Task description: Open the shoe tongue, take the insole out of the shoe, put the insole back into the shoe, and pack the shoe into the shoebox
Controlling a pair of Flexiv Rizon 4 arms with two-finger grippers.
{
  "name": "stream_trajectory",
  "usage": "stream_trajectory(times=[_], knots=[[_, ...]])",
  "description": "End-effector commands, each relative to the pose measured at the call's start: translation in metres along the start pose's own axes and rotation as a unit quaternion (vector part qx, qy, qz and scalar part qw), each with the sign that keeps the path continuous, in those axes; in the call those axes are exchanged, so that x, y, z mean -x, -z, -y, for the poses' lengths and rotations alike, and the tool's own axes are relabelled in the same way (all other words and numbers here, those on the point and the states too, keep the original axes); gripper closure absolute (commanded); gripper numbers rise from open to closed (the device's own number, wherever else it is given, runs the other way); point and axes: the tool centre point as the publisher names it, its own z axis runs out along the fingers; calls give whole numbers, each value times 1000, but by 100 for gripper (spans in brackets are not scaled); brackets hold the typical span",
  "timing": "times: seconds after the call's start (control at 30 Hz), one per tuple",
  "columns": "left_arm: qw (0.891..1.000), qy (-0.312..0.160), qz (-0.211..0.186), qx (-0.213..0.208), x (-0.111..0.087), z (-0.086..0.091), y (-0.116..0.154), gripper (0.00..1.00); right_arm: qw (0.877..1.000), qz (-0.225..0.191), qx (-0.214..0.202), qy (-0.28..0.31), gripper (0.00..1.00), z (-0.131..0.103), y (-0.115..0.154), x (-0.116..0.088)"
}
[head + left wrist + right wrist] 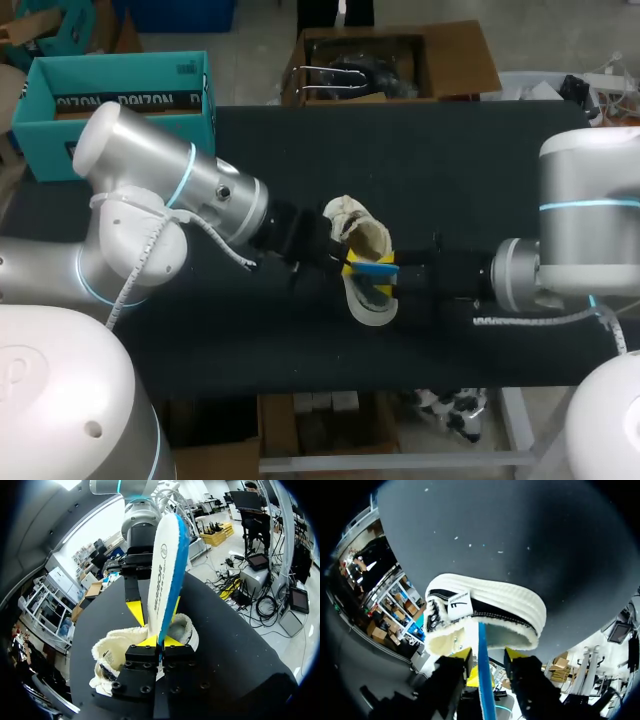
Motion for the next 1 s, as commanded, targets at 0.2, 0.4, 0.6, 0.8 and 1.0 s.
stream_trajectory(times=[0.2,0.4,0.6,0.8,1.0], knots=[[1000,2,11,10,0,0,-7,100,1000,2,-1,15,100,4,-6,-3],[1000,10,22,18,6,-8,-10,100,1000,8,3,14,100,-13,-11,-5],[999,30,24,23,14,-20,-18,100,1000,16,7,4,100,-26,-17,-11],[998,47,25,34,20,-31,-26,100,999,27,19,-7,100,-30,-23,-18],[998,54,25,34,21,-33,-24,100,999,29,13,-9,100,-36,-25,-20]])
